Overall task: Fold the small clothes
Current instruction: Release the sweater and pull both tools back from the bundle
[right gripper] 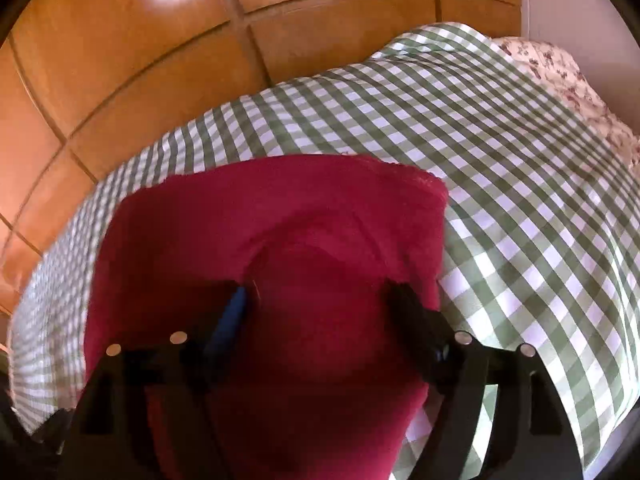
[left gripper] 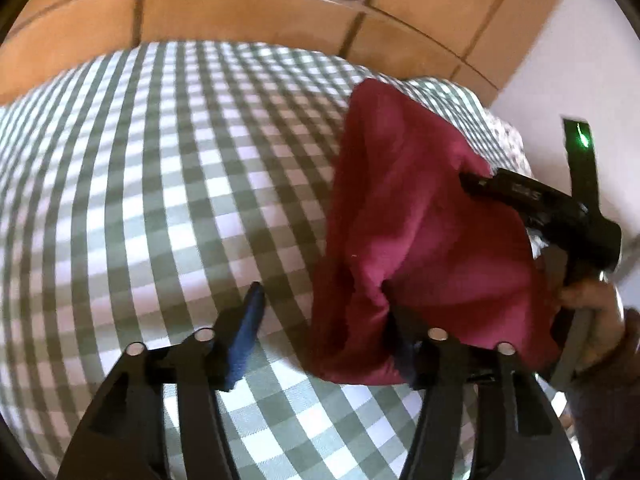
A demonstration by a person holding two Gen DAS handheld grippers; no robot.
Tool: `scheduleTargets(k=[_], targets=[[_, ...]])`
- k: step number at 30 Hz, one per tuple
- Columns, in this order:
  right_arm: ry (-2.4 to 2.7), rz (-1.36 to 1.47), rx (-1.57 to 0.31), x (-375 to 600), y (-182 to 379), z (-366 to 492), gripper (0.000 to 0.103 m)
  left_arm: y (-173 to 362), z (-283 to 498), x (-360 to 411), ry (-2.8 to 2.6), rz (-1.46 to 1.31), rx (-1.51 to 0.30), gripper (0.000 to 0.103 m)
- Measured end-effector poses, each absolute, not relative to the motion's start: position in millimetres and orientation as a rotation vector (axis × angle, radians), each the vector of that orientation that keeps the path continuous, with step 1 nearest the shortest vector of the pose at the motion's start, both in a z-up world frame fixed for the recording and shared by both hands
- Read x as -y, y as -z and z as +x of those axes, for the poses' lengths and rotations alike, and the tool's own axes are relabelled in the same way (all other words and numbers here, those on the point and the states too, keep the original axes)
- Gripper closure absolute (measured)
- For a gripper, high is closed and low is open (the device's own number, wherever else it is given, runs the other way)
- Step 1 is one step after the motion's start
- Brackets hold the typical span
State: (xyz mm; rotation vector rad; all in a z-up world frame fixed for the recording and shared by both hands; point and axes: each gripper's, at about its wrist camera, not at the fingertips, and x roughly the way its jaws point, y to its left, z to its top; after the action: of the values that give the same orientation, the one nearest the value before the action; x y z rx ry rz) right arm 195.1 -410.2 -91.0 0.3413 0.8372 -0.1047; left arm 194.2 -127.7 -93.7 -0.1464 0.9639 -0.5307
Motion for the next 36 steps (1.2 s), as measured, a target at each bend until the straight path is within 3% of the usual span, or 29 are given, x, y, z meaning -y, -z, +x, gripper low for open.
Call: scheduleTargets(k=[4,6,13,17,21,26,29,36], targets=[[0.139,0.295,-0.809,407.0,78.4,178.8,0.021,83.1,176.4,126.6,0.497,-0.107,-0.922,0.044],[0.139,0.298,-0.778,400.0,65.5,162.1,0.021,75.5,168.2,122.1,0.473,-0.116,-0.903,0.036],[0.043,0.179,-0.702,351.9,40.9,85.8,0.023,58.1,136.2,104.7,0.394,-0.093,-0.831,0.036],[0.022,0.136,-0.723,329.8,54.5,60.1,0.029,52.8,121.0,100.6,0.363,-0.067,-0.803,0.036],[0.087,0.098,-0.767,321.7,84.8,57.2,0.026,51.4,113.7,97.8,0.337,-0.056,-0.790,0.032],[0.116,0.129,-0.771,323.7,83.3,58.3,0.025,40.2,104.0,94.6,0.305,-0.055,-0.753,0.032],[0.137,0.157,-0.768,324.1,79.2,53.2,0.021,32.3,98.8,87.7,0.284,-0.069,-0.731,0.026],[0.209,0.190,-0.723,313.5,66.8,30.7,0.006,19.1,82.2,74.8,0.250,-0.080,-0.680,0.022]])
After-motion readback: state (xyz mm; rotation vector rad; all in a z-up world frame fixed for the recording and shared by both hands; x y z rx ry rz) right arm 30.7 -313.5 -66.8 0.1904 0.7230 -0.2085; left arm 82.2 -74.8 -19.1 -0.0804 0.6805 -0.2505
